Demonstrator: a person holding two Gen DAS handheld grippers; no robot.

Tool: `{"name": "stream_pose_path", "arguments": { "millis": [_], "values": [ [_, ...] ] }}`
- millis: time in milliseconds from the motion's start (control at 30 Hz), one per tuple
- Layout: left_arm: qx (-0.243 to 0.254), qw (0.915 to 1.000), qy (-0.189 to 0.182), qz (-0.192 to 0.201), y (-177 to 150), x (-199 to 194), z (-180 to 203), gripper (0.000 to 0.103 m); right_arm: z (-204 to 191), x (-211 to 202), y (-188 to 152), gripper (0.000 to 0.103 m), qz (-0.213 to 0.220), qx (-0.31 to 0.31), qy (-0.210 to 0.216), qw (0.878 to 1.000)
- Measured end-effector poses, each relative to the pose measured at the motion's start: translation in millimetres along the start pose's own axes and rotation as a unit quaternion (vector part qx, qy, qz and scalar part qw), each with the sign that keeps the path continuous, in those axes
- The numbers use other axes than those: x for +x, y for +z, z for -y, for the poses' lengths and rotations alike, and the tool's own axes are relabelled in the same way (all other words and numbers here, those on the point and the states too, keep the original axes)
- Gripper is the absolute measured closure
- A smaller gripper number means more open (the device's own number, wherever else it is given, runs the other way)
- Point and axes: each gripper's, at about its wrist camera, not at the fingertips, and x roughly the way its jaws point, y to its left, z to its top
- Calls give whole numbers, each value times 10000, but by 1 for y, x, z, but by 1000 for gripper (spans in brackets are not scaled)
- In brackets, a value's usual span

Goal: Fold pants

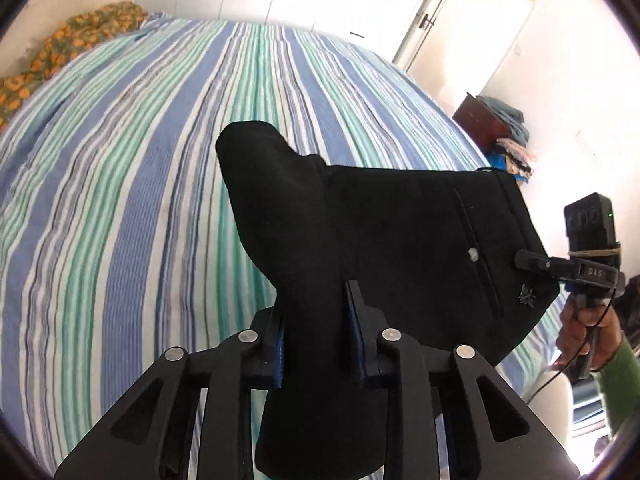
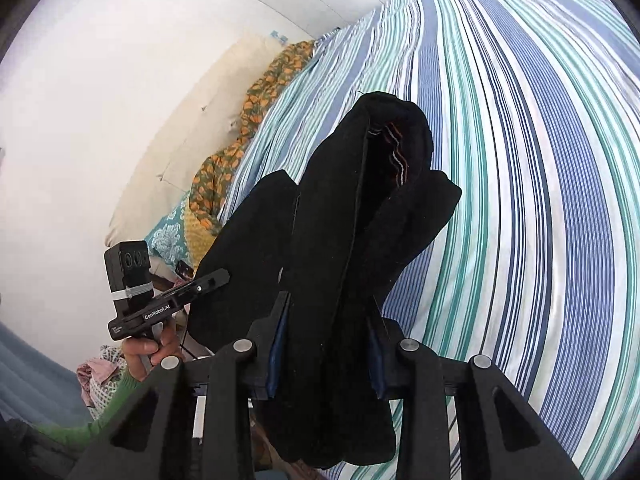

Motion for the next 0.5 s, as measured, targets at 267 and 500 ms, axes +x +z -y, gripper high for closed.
{"name": "stream_pose_path", "arguments": {
  "millis": [267,500],
  "values": [
    [519,9792,1948,211,-96,3,-23,24,29,8,-24,8,-166,-553,-2706,9610],
    [291,9718,2227,721,-155,-54,22,2,-19,-45,-130,0,248,-1061,-3637,9251]
  ]
}}
